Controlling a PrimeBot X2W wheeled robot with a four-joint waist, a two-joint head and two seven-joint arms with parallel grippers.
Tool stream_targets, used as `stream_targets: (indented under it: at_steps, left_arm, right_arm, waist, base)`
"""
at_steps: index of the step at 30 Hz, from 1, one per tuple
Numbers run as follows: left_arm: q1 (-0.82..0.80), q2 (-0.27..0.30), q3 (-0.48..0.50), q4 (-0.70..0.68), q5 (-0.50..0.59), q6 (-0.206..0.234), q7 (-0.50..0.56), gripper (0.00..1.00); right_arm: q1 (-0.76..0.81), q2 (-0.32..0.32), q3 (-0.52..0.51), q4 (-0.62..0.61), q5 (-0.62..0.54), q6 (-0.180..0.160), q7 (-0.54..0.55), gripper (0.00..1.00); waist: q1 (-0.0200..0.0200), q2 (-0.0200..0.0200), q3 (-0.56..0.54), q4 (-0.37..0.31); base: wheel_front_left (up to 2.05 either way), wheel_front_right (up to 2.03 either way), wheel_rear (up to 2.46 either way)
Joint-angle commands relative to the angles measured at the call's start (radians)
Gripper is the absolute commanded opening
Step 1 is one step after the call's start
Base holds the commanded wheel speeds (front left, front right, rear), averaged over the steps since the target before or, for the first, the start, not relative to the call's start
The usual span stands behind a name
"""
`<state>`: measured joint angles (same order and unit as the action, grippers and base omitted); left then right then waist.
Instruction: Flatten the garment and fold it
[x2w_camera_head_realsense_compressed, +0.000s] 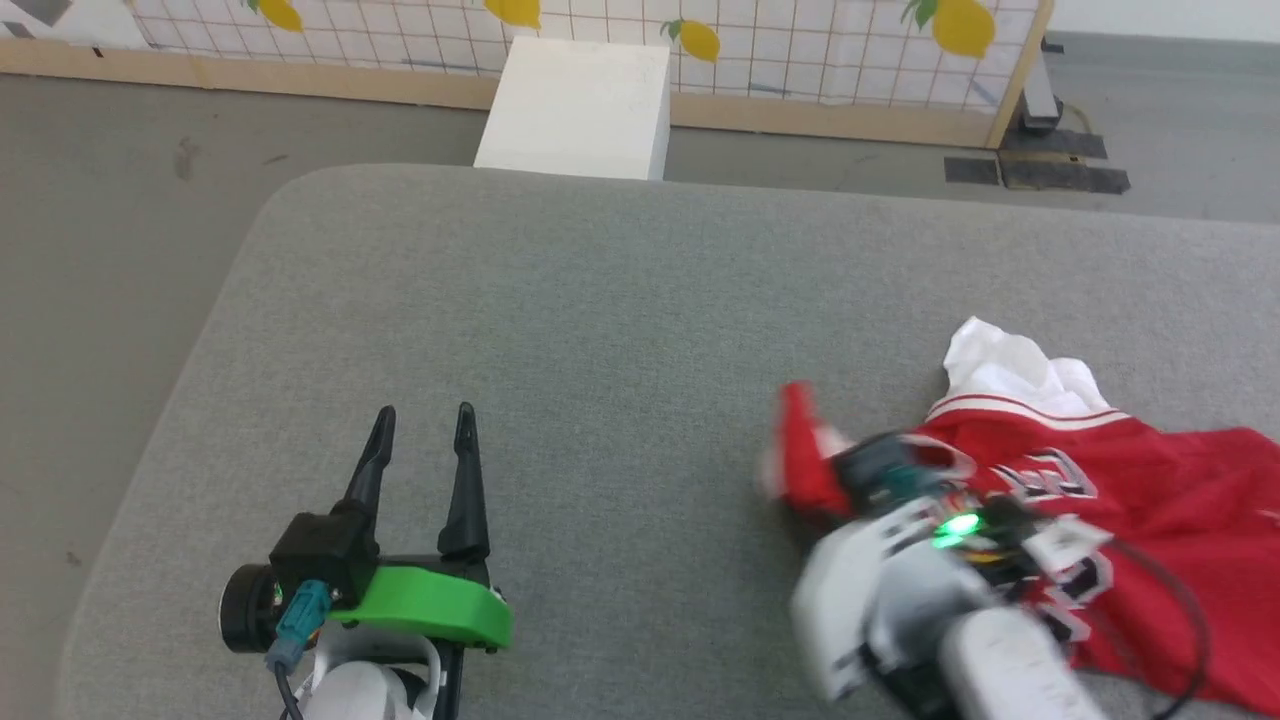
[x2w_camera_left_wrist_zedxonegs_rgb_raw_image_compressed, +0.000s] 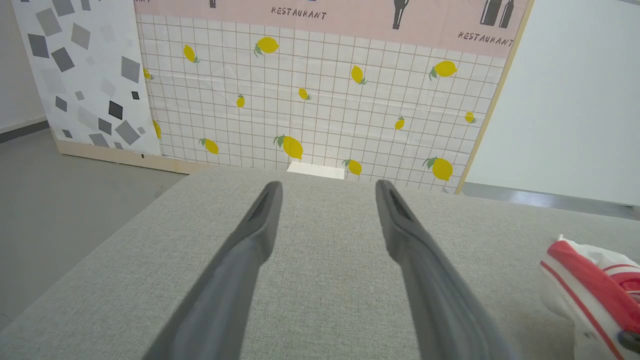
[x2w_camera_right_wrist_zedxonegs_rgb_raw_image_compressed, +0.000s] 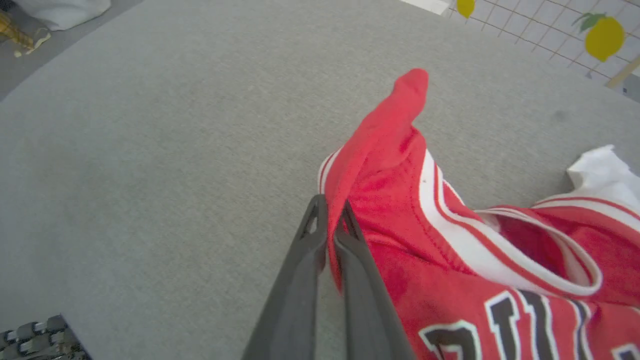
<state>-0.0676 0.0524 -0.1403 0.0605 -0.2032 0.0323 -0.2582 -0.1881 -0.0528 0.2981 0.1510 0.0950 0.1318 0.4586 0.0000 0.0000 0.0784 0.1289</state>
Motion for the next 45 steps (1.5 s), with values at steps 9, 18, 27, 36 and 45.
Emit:
stream_targets:
  at_steps: [9,18,27,36,45]
  left_arm:
    - [-0.005,-0.002,0.012,-0.001,0.002,0.005,-0.004,1.0]
    - [0.003,-0.002,-0.019,0.028,-0.006,-0.019,-0.004,1.0]
    - [0.009,-0.002,-0.182,0.245,-0.03,-0.103,0.145,1.0]
    - [0.009,-0.002,-0.242,0.306,-0.164,-0.052,0.479,1.0]
    - [0.002,0.016,-0.23,0.249,-0.19,0.001,0.592,0.0]
  right_arm:
    - [0.069,-0.017,0.263,-0.042,0.117,-0.001,0.167,0.89]
    - [0.093,-0.006,-0.013,-0.201,0.102,-0.001,-0.208,1.0]
    - [0.192,0.002,-0.332,-0.2,0.051,-0.001,-0.391,1.0]
    - [0.205,0.002,-0.336,-0.171,0.077,-0.001,-0.405,1.0]
    - [0.197,0.003,-0.301,-0.152,0.087,-0.001,-0.404,1.0]
  waist:
    - [0.0,0.0,-0.012,0.003]
    - [0.0,0.0,-0.019,-0.016]
    - [0.0,0.0,-0.036,-0.052]
    - [0.0,0.0,-0.033,-0.119]
    - [0.0,0.0,-0.018,-0.149]
  base:
    - [0.0,0.0,0.0]
    - [0.0,0.0,0.0]
    - [0.0,0.0,0.0]
    - [0.0,0.0,0.0]
    - [0.0,0.0,0.0]
